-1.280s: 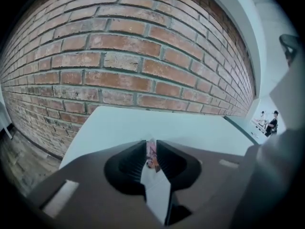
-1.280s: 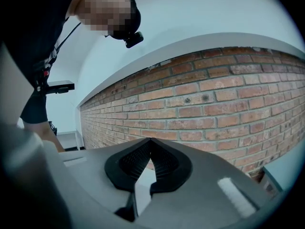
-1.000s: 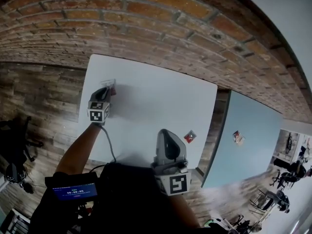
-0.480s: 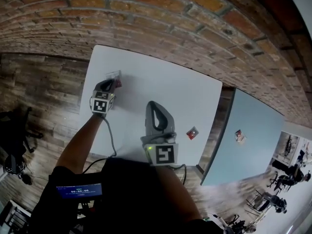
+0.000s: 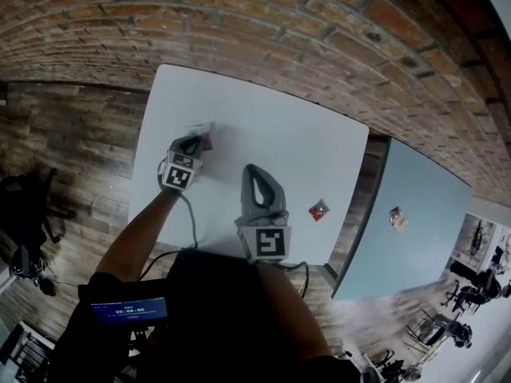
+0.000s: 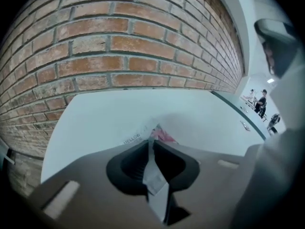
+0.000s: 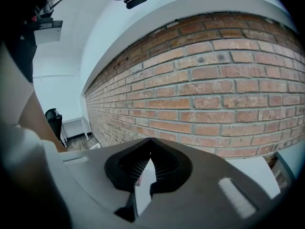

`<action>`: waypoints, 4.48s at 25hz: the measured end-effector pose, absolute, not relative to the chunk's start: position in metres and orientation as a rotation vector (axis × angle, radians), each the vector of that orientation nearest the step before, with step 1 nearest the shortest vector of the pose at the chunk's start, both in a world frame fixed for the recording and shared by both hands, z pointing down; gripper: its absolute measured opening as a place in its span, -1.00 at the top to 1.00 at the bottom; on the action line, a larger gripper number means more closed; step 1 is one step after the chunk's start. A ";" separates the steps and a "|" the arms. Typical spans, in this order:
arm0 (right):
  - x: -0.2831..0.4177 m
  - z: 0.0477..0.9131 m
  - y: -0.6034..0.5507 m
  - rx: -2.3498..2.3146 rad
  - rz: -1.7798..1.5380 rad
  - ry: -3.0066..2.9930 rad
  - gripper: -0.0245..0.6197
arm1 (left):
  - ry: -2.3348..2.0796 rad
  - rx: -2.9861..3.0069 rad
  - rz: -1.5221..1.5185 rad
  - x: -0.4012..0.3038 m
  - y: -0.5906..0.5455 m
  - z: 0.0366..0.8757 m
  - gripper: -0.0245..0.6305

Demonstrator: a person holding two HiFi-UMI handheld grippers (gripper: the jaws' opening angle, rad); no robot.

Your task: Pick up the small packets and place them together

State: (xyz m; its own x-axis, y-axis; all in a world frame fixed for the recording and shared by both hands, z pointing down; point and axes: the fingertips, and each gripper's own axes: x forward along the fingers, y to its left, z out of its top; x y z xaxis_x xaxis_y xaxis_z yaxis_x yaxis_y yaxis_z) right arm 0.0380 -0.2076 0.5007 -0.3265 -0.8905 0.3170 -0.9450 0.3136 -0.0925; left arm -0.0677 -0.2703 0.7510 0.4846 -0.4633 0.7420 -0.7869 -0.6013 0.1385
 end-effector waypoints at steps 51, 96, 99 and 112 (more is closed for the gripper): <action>0.281 0.618 -0.041 1.949 0.651 -1.869 0.87 | -0.743 2.368 0.589 0.026 -0.061 0.632 0.93; 0.205 0.757 -0.059 1.205 0.763 -1.910 0.70 | -1.049 2.241 0.510 -0.012 -0.061 0.634 0.93; 0.187 0.757 -0.063 1.167 0.749 -1.926 0.70 | -1.056 2.237 0.500 -0.014 -0.062 0.634 0.93; 0.128 0.756 -0.077 1.070 0.697 -1.982 0.70 | -1.071 2.225 0.496 -0.025 -0.068 0.639 0.93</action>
State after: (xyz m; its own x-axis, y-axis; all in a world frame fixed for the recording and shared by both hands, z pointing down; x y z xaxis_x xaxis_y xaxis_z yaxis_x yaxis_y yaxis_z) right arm 0.1281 -0.0775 0.7564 -0.3563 -0.4428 0.8228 -0.8602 0.4992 -0.1039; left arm -0.0250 -0.0680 0.6393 0.6023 -0.5656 0.5633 -0.7954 -0.4848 0.3636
